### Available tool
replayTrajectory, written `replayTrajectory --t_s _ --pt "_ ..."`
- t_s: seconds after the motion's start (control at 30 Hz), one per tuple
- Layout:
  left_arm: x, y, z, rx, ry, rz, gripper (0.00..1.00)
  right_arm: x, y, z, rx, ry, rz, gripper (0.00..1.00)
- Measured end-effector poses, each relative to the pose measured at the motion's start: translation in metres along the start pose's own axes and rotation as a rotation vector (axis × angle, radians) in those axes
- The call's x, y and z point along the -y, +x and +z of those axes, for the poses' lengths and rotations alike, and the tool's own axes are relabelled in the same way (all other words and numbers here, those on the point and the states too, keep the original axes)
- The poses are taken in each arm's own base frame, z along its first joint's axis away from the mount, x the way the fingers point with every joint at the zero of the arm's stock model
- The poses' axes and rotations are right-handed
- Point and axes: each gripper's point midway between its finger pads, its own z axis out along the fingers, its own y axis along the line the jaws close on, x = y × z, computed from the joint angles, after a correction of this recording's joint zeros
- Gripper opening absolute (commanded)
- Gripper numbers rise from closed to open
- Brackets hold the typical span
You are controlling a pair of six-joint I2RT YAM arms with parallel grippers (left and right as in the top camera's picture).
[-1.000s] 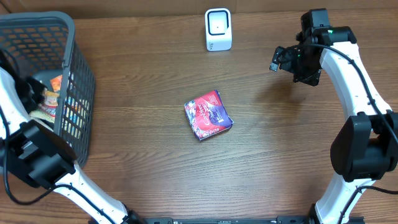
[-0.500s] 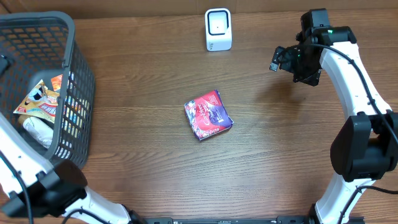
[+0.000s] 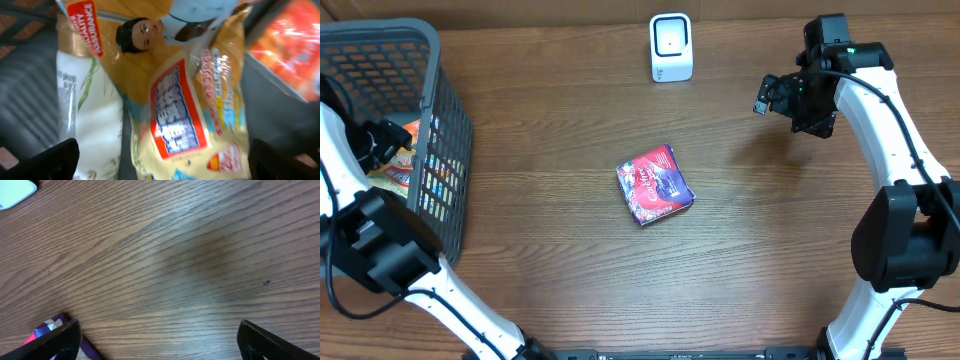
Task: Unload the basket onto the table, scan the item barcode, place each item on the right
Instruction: 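Reach into the basket and grasp the yellow snack bag with the left gripper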
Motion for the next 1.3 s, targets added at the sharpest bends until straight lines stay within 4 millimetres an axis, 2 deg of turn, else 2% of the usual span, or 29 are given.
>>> replayTrajectory --t_s 0.2,0.3,0.33,0.37,0.4,0.43,0.47,0.67,0.8,0.97,1.07,1.13,1.2,1.3 --pt "0.001 0.001 0.036 -0.054 -0.036 0.006 0.99 0.000 0.000 0.000 0.000 0.001 0.000 1.00" --pt "0.001 0.001 0.045 -0.065 -0.043 0.006 0.90 0.000 0.000 0.000 -0.001 0.000 0.000 1.00" --pt "0.001 0.001 0.048 -0.067 -0.045 0.005 0.83 0.000 0.000 0.000 -0.001 0.001 0.000 1.00" --pt "0.002 0.001 0.050 -0.069 -0.045 0.002 0.70 0.000 0.000 0.000 0.000 0.001 0.000 1.00" --pt "0.002 0.001 0.052 -0.071 -0.046 0.002 0.38 0.000 0.000 0.000 -0.001 0.000 0.000 1.00" --pt "0.002 0.001 0.054 -0.073 -0.046 0.001 0.18 0.000 0.000 0.000 0.000 0.000 0.000 1.00" --pt "0.002 0.001 0.055 -0.075 -0.046 0.000 0.06 0.000 0.000 0.000 0.000 0.000 0.000 1.00" --pt "0.001 0.002 0.049 -0.081 -0.050 0.004 0.04 0.000 0.000 0.000 0.000 0.000 0.000 1.00" --pt "-0.002 0.007 0.035 -0.110 -0.063 0.007 0.05 0.000 0.000 0.000 0.000 0.000 0.000 1.00" --pt "0.009 -0.012 -0.001 -0.025 0.009 -0.002 0.04 0.000 0.000 0.000 0.000 0.000 0.000 1.00" --pt "0.018 -0.023 -0.035 0.054 0.086 -0.008 0.04 0.000 0.000 0.000 0.000 0.000 0.000 1.00" --pt "0.021 -0.026 -0.072 0.127 0.147 -0.009 0.04 0.000 0.000 0.000 0.000 0.000 0.000 1.00" --pt "0.022 -0.023 -0.118 0.213 0.207 -0.005 0.04 0.000 0.000 0.000 0.000 0.001 0.000 1.00" --pt "0.025 -0.004 -0.194 0.352 0.307 0.019 0.04 0.000 0.000 0.000 0.000 0.000 0.000 1.00"
